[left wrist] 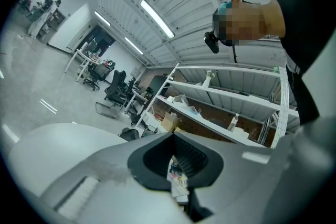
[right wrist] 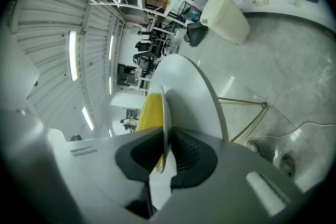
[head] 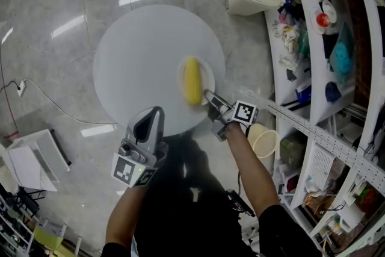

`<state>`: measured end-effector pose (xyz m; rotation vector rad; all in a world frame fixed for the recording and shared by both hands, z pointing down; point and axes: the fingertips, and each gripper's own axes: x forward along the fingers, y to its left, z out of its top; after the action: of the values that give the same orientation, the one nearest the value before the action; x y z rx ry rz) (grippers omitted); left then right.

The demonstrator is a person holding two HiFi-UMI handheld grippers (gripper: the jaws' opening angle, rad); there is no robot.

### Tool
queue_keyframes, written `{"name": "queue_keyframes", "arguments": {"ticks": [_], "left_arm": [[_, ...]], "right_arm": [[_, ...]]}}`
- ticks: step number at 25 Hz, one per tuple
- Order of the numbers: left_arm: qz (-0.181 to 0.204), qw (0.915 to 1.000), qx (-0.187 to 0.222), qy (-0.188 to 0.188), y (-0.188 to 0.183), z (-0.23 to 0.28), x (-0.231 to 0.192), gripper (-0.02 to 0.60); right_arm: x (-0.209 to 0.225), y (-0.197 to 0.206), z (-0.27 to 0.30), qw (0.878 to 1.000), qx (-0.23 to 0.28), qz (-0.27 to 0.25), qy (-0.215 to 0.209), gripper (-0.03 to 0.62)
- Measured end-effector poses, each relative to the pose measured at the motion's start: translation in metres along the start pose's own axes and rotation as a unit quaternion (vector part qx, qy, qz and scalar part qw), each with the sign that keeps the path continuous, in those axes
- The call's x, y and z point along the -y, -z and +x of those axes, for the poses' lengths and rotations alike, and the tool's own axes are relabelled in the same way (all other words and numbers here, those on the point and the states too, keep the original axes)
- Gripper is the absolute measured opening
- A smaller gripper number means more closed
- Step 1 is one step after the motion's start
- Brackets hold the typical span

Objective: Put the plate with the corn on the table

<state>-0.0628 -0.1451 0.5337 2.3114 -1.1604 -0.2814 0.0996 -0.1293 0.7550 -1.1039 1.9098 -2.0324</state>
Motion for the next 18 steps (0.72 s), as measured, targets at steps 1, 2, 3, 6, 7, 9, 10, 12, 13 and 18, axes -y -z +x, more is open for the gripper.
{"name": "queue_keyframes", "arguments": {"ticks": [1, 2, 3, 6, 7, 9, 10, 12, 13, 18], "left_arm": [[0.0, 1.0, 0.0, 0.0, 0.0, 0.0, 0.0, 0.003], [0.0, 1.0, 0.001, 0.0, 0.0, -0.001, -0.001, 0.003], [0.001, 1.0, 0.001, 0.002, 0.001, -0.002, -0.001, 0.003], [0.0, 1.0, 0.0, 0.002, 0.001, -0.004, -0.001, 0.003], [0.0, 1.0, 0.0, 0.002, 0.001, -0.004, -0.001, 0.003], [0.002, 1.0, 0.001, 0.006, 0.002, -0.007, -0.001, 0.003], [0.003, 1.0, 0.001, 0.008, 0.003, -0.009, -0.001, 0.003], [0.0, 1.0, -0.002, 0.007, 0.004, -0.01, 0.0, 0.003], [-0.002, 1.0, -0.004, 0.006, 0.004, -0.008, 0.0, 0.003], [-0.005, 0.9999, -0.006, 0.01, 0.007, -0.009, -0.001, 0.003]], "right_arm": [[0.003, 0.003, -0.001, 1.0, -0.001, 0.014, 0.02, 0.043], [0.003, 0.005, -0.002, 0.999, -0.001, 0.02, 0.031, 0.043], [0.005, 0.005, -0.002, 0.999, 0.0, 0.02, 0.038, 0.041], [0.008, 0.0, -0.002, 0.999, 0.006, -0.003, 0.053, 0.041], [0.009, -0.001, -0.002, 0.998, 0.01, -0.005, 0.062, 0.041], [0.013, -0.002, -0.004, 0.996, 0.014, 0.003, 0.088, 0.041], [0.014, -0.001, -0.005, 0.995, 0.015, 0.002, 0.097, 0.043], [0.012, -0.003, -0.004, 0.995, 0.012, -0.012, 0.1, 0.046], [0.01, -0.004, -0.003, 0.995, 0.01, -0.022, 0.098, 0.058], [0.008, -0.003, -0.002, 0.992, 0.001, -0.048, 0.121, 0.074]]}}
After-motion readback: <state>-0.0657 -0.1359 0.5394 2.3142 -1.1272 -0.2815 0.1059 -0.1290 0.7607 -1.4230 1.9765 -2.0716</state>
